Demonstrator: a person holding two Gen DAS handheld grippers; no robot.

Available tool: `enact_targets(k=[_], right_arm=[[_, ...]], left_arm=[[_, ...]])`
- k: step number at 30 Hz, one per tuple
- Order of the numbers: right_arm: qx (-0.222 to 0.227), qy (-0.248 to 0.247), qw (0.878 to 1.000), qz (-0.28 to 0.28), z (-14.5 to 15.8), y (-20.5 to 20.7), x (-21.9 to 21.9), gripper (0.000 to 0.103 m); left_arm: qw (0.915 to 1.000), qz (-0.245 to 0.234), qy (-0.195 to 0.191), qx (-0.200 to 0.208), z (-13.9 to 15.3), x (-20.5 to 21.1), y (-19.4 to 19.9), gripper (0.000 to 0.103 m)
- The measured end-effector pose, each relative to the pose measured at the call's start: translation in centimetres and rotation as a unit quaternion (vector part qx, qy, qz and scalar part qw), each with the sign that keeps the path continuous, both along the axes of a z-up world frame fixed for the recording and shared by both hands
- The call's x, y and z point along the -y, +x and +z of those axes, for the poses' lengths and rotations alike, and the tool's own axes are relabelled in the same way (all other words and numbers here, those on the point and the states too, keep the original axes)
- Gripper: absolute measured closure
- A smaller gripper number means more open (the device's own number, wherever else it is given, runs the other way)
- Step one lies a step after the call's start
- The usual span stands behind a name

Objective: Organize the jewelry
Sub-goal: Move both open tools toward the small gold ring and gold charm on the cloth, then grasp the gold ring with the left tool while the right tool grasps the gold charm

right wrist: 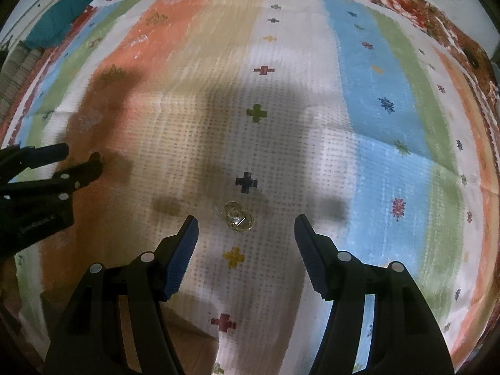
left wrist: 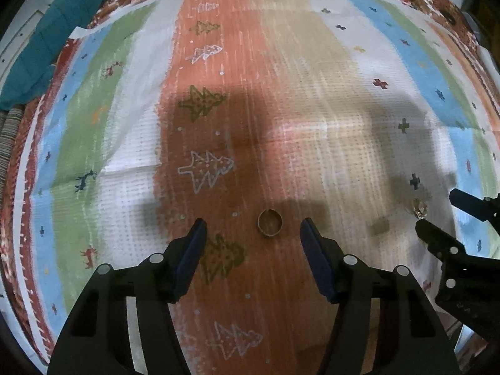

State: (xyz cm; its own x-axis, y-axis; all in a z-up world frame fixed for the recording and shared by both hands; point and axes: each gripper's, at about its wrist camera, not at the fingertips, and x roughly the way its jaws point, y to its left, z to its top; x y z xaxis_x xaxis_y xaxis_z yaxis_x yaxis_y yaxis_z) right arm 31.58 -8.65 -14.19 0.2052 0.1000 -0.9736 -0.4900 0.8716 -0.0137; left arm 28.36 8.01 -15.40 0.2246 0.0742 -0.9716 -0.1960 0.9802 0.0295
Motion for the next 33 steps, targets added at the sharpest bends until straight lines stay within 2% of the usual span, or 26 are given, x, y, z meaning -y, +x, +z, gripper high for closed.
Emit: enact_targets(k=[3,6,8,9,14,18,20,24,33], right_arm=[[-0.008,-0.003,1.000,0.001,-0.6,0.3,-0.2,0.048],[-0.010,-0.006,1.000,0.003,-1.1,0.5,-0.4,0.049],[-0.010,-0.005,1.000,0.002,-1.2,0.5,-0.5,0.049],[-0.011,-0.005,1.000,0.004,-1.3,0.6,-0.4,0.050],[-0.008,-0.013,1.000,0.009,-1.6,0.8,-0.5,0.056],[-0.009,-0.013,1.000,0.014,-1.6,0.8,-0.5,0.065],[-0.013,-0.009,1.000,0.015,-1.6,0.8,-0.5,0.069],[-0.015,-0.005,1.000,0.018,-1.7,0.9,-0.7,0.083],[-0.011,0.010,1.000,0.016,-0.8,0.1,-0.5,0.085]], left_arm=[[1.0000,0.000,-0.002,-0.003,-0.4,0.0,0.3,0.048],[1.0000,-0.004,-0.003,-0.006,-0.8,0.2,0.5,0.053],[0.9999,-0.008,-0.003,-0.009,-1.0,0.2,0.7,0.071],[0.9999,-0.009,-0.001,-0.013,-1.2,0.3,0.8,0.072],[0.9998,-0.015,0.007,-0.011,-1.5,0.6,1.1,0.074],[0.9997,-0.019,0.011,-0.009,-1.7,0.9,1.2,0.077],[0.9996,-0.022,0.014,-0.009,-1.7,1.0,1.2,0.083],[0.9996,-0.023,0.014,-0.008,-1.7,1.4,1.3,0.085],[0.9999,-0.010,0.002,-0.001,-0.8,0.5,1.0,0.085]])
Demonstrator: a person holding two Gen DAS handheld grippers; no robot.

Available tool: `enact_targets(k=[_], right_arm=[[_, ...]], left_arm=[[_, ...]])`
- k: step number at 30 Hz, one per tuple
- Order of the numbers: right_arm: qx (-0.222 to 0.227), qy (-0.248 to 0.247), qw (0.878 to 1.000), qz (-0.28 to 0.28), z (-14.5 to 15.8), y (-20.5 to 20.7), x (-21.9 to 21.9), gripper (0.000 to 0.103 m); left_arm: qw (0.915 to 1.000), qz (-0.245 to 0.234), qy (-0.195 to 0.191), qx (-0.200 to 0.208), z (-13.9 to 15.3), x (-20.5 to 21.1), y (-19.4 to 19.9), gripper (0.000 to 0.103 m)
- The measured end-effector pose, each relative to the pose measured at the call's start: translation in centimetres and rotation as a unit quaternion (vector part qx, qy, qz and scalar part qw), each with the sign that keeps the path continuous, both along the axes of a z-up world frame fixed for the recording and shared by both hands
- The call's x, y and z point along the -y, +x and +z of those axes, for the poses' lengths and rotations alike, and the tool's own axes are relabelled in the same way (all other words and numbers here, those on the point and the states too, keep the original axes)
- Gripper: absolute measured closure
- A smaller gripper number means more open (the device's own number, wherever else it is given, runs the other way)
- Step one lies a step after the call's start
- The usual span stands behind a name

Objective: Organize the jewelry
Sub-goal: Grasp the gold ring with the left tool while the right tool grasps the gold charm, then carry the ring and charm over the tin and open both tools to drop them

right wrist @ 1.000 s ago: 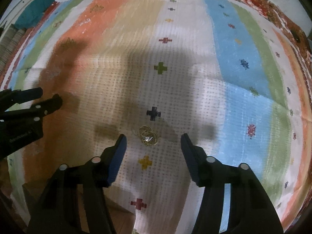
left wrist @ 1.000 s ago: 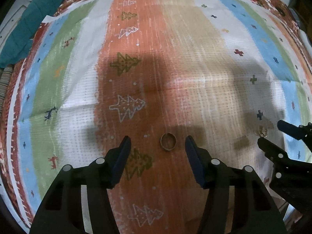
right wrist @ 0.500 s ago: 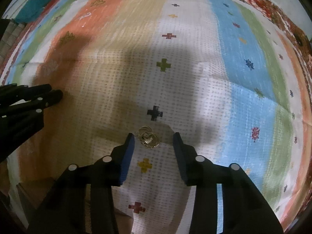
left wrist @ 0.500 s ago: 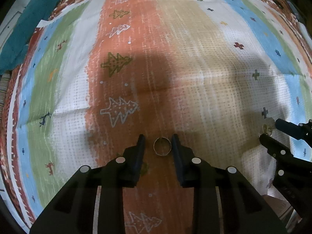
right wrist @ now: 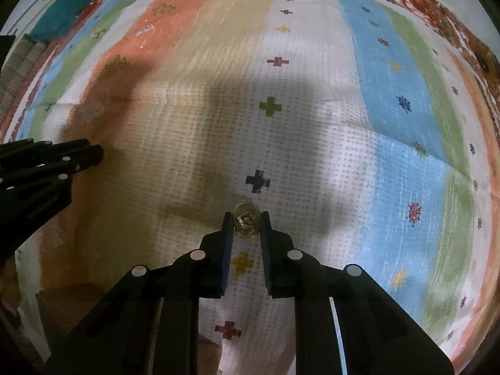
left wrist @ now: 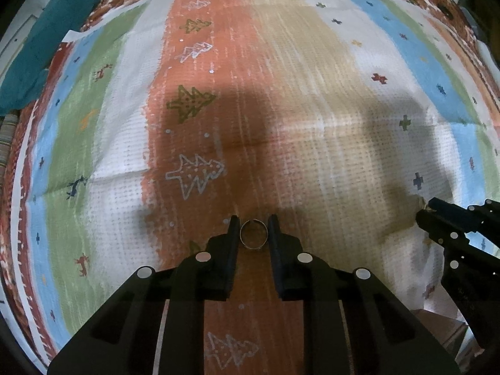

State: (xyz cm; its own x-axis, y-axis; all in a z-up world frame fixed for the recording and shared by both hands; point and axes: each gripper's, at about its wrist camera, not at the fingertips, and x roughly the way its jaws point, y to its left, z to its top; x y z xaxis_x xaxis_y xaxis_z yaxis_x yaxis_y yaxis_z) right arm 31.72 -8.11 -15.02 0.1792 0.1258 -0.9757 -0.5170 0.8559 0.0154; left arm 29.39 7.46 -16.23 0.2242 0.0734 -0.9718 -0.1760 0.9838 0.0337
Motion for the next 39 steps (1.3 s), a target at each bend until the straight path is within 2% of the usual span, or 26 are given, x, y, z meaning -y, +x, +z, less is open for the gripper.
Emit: enact_targets(k=[7,24,39], right_arm=[[0.020,0.019,1.000,0.005,2.6,-1.6,0.4,0.085],[0.054,0.048,0.997,0.002,6.3,-4.3,1.0,0.085],[0.073,0.062,0.995,-0.008,8.0,-6.0,2.6,0.085]], left_arm=[[0.9997,0.004,-0.010,0.021,2.1,0.2,-1.3,0.085],[0.9969,-0.008,-0.024,0.075,7.4,3.2,-4.8,0.085],[0.9942,-0.008,-0.038,0.100,9.4,4.2,-7.3,0.085]])
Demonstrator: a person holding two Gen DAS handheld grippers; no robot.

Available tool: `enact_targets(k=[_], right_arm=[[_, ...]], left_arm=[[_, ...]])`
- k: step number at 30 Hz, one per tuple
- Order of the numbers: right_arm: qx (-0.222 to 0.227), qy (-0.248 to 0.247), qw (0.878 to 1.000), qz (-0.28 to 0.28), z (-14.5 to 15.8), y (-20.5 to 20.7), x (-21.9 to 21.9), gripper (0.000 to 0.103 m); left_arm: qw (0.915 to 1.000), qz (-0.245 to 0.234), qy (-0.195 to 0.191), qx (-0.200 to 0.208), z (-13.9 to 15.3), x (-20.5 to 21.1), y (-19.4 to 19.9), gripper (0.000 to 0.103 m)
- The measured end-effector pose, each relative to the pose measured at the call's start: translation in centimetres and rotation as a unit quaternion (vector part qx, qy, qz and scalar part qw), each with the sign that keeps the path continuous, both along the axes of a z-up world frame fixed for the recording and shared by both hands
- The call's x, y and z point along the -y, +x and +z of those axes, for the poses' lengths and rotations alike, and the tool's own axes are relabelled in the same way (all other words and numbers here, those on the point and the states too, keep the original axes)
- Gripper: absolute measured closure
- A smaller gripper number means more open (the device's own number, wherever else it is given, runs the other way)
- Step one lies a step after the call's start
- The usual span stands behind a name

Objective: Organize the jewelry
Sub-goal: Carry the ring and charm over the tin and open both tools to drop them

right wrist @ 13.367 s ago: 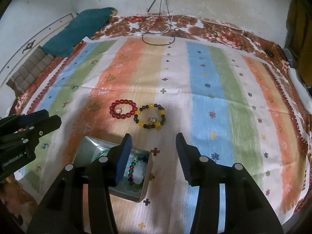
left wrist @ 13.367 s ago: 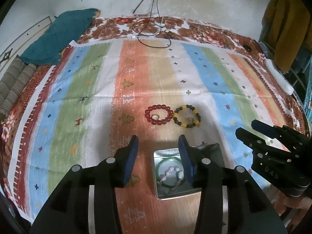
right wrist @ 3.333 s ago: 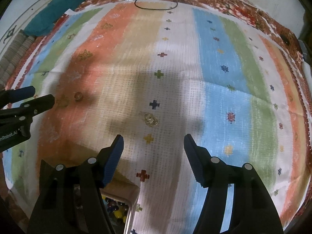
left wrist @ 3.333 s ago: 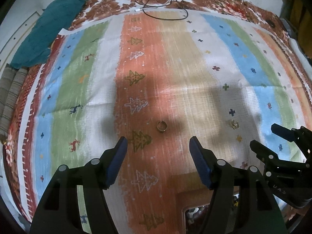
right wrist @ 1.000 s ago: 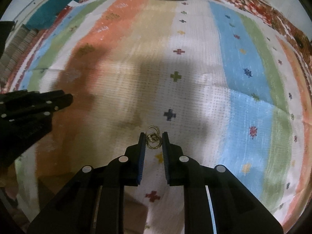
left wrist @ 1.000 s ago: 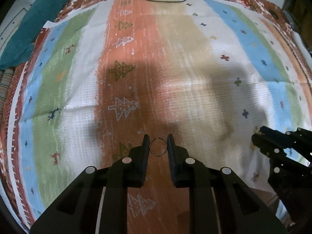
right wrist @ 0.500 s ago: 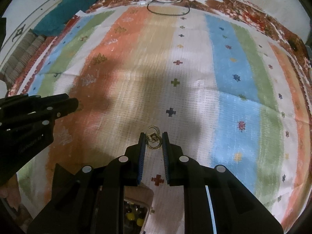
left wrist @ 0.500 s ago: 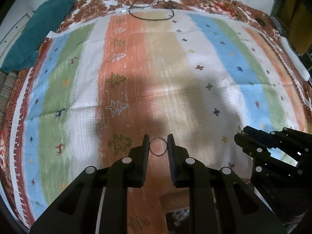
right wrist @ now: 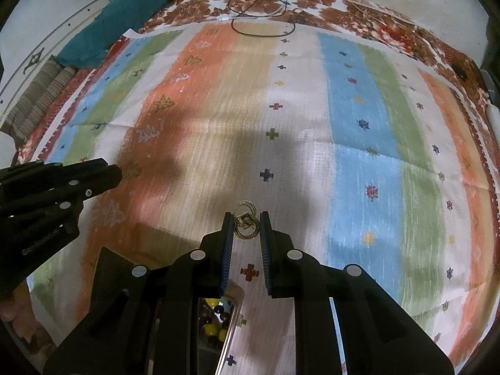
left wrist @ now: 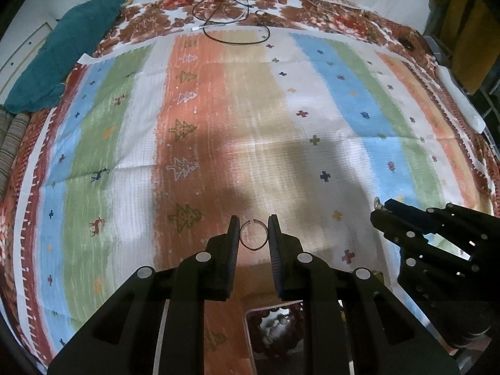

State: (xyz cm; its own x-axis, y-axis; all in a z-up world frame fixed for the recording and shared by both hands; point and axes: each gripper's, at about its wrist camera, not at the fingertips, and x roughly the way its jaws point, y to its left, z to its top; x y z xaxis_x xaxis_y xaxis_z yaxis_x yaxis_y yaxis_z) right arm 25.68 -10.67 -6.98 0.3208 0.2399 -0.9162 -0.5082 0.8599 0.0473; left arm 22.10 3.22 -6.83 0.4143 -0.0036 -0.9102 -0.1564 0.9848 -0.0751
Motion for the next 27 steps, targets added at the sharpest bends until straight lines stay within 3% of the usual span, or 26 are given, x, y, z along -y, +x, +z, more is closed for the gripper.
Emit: enact_targets(k=[27], right_arm=[[0.014,0.017,1.000,0.005,1.8,-3.9,1.6,0.085]], left_arm=[[0.9994,-0.006,-0.013,0.030,1.9,1.8,-4.9,0.085]])
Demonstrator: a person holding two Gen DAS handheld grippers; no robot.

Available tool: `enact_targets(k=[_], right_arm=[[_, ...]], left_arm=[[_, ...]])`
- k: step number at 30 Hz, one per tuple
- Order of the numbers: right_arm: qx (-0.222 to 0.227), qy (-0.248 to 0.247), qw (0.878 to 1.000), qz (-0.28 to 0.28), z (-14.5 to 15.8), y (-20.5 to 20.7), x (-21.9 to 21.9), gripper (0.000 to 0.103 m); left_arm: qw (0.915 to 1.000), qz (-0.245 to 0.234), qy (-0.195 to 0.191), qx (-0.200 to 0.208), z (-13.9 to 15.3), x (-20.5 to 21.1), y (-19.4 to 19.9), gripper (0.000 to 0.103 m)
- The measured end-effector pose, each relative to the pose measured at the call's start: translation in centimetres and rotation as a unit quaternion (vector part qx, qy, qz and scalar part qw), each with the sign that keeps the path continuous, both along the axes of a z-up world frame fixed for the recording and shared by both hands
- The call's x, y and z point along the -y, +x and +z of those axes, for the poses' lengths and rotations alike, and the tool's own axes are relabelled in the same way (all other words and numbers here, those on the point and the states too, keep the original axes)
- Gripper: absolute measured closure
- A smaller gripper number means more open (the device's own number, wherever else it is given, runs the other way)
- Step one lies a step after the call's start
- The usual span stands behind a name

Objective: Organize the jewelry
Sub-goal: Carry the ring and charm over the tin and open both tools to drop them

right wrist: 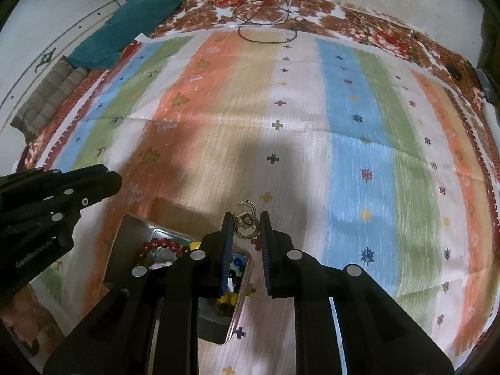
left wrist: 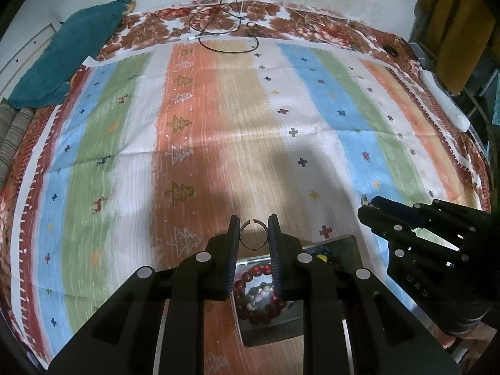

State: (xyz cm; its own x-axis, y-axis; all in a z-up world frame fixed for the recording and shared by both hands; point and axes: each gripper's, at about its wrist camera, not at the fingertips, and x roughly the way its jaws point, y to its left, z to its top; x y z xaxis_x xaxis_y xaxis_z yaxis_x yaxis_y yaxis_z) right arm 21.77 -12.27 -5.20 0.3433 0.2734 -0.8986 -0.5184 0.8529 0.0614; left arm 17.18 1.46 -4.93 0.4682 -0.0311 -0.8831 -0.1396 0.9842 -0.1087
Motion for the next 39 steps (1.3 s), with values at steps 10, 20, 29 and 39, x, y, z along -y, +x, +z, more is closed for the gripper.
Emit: enact_targets(k=[10,20,29,39], right_arm=[[0.005,0.006,1.000,0.017,0.6,-2.1,0.1,0.085],[0.010,0.014,0.999,0.030,1.2,-4.0,0.1,0.085],[0.007,0.022,0.999,0.033,1.2,-4.5,0.1,0.084],[0.018,0.020,0.999,0.029,1.8,-5.5,1.1,0.066]], left_arm=[[0.9998,-0.009,-0.005,0.018,1.1,0.7,-2.3,0.085],[0.9991,-0.019,-0.005,0.037,2.0,1.5,-4.6,0.085],[0.9993,-0.014,-0.015,0.032,2.0,1.4,-4.8,0.084],[0.9990,0.000,-0.018,0.041,2.7,0.9,-6.2,0.076]])
